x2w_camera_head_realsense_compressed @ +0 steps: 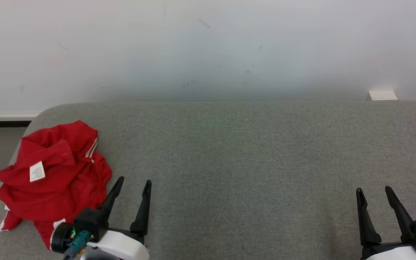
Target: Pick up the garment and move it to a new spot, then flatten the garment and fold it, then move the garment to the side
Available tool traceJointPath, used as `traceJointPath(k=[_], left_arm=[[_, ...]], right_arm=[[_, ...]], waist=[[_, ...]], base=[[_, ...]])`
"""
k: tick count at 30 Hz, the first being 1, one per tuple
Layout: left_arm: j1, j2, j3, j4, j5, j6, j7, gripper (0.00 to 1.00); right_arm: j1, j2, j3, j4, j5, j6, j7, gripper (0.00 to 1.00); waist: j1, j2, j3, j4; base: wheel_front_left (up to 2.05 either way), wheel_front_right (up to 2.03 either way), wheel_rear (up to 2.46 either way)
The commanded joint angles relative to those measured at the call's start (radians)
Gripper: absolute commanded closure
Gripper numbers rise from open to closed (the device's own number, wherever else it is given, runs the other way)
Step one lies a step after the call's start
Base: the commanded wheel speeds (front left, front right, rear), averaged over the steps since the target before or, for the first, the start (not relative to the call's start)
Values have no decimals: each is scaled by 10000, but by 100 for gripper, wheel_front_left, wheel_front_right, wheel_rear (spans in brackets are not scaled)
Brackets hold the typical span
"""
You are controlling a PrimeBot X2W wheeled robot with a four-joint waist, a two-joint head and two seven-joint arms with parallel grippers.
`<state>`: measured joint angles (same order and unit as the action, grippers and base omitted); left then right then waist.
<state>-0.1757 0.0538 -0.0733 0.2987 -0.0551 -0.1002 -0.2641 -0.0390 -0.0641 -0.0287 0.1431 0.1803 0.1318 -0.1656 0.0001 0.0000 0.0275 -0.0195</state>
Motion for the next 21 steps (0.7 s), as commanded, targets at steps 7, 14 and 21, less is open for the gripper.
traceJointPath(k=[7, 14, 21], left_arm=[[-43, 12, 93, 47, 36, 34, -5, 0], [-99, 3, 124, 45, -31, 90, -5, 0], [-264, -3, 221, 32, -137, 181, -5, 0]], right_arm=[[96, 17, -80, -30, 71, -21, -79, 0], [90, 42, -97, -183, 65, -21, -97, 0], [87, 53, 63, -559, 182, -21, -21, 0]], waist=[[-1, 0, 3, 145], [-1, 0, 22, 536], [-1, 0, 126, 1636]], base=[[0, 0, 0], [0, 0, 0], [0, 0, 0]])
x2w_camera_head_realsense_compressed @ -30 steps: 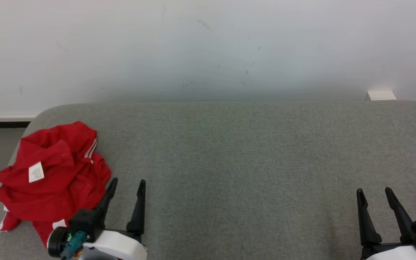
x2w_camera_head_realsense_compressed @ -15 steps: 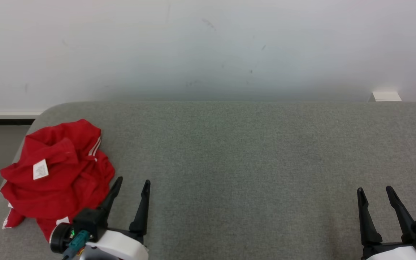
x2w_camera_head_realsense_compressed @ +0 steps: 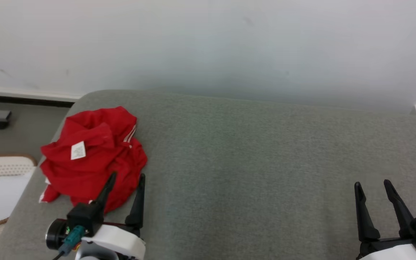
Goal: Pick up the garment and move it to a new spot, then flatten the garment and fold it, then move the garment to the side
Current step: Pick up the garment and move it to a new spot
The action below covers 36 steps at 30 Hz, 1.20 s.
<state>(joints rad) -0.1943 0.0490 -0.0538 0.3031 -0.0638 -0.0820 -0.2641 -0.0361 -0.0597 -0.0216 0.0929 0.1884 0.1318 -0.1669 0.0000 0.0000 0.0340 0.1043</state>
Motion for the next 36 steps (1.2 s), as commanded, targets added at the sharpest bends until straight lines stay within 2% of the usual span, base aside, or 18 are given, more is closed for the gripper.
traceJointPath(k=[1, 12, 18, 23, 29, 36], left_arm=[[-74, 39, 74, -21, -71, 37, -5, 0], [100, 34, 745, -357, -158, 238, -5, 0], [276, 31, 1010, -467, -121, 241, -5, 0], [315, 30, 1088, -535, -205, 257, -5, 0], [54, 30, 1116, -607, -437, 363, -5, 0], [-1332, 24, 814, -413, -606, 433, -4, 0]], right_arm=[[30, -6, 61, -117, 107, -21, 14, 0], [-82, -60, 434, -687, 187, -21, 258, 0], [-124, -99, 496, -887, 150, -21, 410, 0], [-105, -118, 447, -996, 111, -21, 487, 0], [-248, -263, 501, -1177, 87, -21, 615, 0], [-764, -788, 439, -1990, -74, -21, 1136, 0]], waist=[[0, 0, 77, 595], [0, 0, 261, 2953], [0, 0, 322, 3711], [0, 0, 391, 3954], [0, 0, 695, 3885], [0, 0, 2117, 3484]], base=[[0, 0, 0], [0, 0, 0], [0, 0, 0], [0, 0, 0], [0, 0, 0], [0, 0, 0]])
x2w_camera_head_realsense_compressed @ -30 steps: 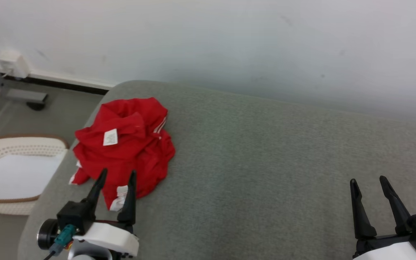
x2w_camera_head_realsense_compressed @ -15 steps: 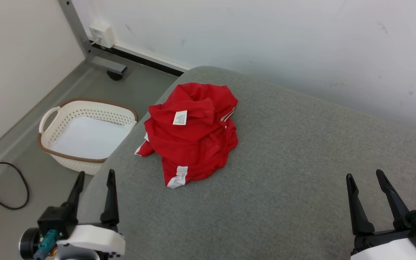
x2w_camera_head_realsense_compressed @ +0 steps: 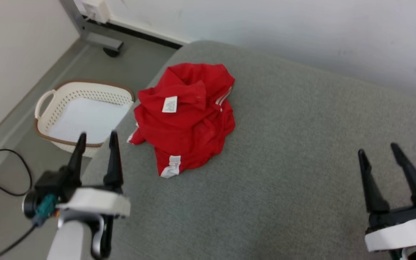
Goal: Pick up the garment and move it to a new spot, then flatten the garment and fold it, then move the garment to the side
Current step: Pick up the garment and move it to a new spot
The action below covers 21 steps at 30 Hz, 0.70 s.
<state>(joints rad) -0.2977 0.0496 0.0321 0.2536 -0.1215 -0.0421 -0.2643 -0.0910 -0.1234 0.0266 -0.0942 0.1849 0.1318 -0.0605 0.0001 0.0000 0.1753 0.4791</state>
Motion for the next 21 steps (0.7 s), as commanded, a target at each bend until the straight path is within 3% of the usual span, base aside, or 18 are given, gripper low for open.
traceJointPath(k=[1, 6, 9, 10, 16, 20, 21], left_arm=[[-651, 18, -133, 182, -41, 72, -2, 0], [-2570, 30, -439, 1385, 11, 16, -2, 0], [-3720, 174, -576, 2883, 119, -155, -2, 0], [-3720, 174, -576, 2883, 119, -155, -2, 0], [-5508, 499, -686, 6120, 81, -297, 344, 0], [-6246, 607, -660, 7551, -35, -318, 548, 0], [-6366, 586, -650, 7837, -101, -344, 567, 18]], right_arm=[[-318, -265, -47, -290, -52, -21, 162, 0], [-861, -787, -103, -1058, -1, -21, 618, 0], [-1104, -998, -114, -1350, 98, -21, 756, 0], [-1104, -998, -114, -1350, 98, -21, 756, 0], [-1375, -1163, -208, -1531, 229, -21, 755, 0], [-1439, -1164, -276, -1511, 242, -21, 673, 0], [-1443, -1173, -302, -1496, 229, -21, 667, 0]], waist=[[-1, 0, 995, -339], [-1, 0, 2338, -759], [-1, 0, 2914, -1025], [-1, 0, 2914, -1025], [-1, 0, 3512, -1468], [-1, 0, 3644, -1633], [-1, 0, 3643, -1650]], base=[[0, 0, 0], [0, 0, 0], [0, 0, 0], [0, 0, 0], [0, 0, 0], [0, 0, 0], [0, 0, 0]])
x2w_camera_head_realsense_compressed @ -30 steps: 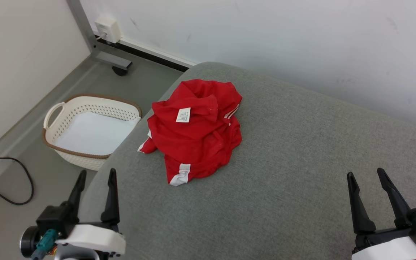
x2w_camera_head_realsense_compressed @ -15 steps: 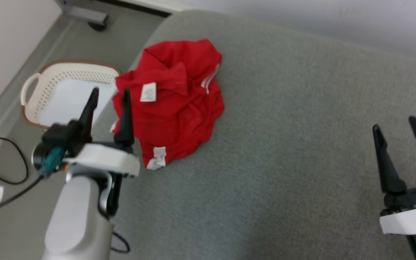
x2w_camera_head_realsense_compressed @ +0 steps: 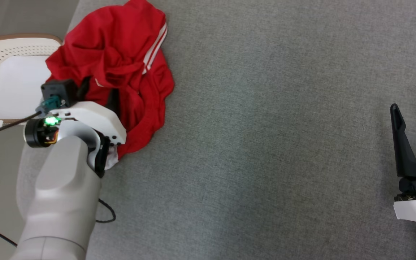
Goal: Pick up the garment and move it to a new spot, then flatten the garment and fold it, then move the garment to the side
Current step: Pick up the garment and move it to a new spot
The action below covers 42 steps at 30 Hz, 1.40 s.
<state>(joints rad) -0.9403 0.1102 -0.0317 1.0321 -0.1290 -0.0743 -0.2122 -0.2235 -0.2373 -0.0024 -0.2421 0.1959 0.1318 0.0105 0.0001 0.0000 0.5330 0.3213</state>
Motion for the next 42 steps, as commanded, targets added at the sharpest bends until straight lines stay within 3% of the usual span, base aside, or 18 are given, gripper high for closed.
traceJointPath(k=[1, 2, 6, 10, 19, 27, 33, 42], left_arm=[[-39, -10, -31, 263, -29, -46, 15, 67], [-141, 28, -45, 427, -42, -56, -40, 100], [-376, 215, -118, 872, -8, -57, -279, 100], [-228, 478, 57, 346, -106, 124, -529, 100], [1856, 958, 1172, -3856, -448, 449, -521, 100], [4213, 861, 1636, -6326, -481, 617, -522, 100], [5334, 605, 1389, -8132, -382, 714, -229, 100], [5017, -59, -269, -9529, -202, 207, 618, 100]], right_arm=[[-119, -36, -30, -1, 123, -21, -63, 0], [-117, -33, -44, 18, 120, -21, -68, 0], [-106, 13, -58, 113, 79, -21, -131, 0], [38, 142, -41, 308, 64, -21, -307, 0], [568, 794, 9, 1034, 91, -21, -840, 0], [1135, 1265, 161, 1485, 130, -21, -1058, 0], [1212, 1454, 149, 1546, 127, -21, -1163, 0], [753, 1600, 169, 1553, 185, -21, -1367, 0]], waist=[[-1, 0, 61, -82], [-1, 0, 45, -86], [-1, 0, -159, -78], [-1, 0, -683, -104], [-1, 0, -2443, -366], [-1, 0, -3516, -886], [-1, 0, -3625, -1446], [-1, 0, -2980, -3113]], base=[[0, 0, 0], [0, 0, 0], [0, 0, 0], [0, 0, 0], [0, 0, 0], [0, 0, 0], [0, 0, 0], [0, 0, 0]])
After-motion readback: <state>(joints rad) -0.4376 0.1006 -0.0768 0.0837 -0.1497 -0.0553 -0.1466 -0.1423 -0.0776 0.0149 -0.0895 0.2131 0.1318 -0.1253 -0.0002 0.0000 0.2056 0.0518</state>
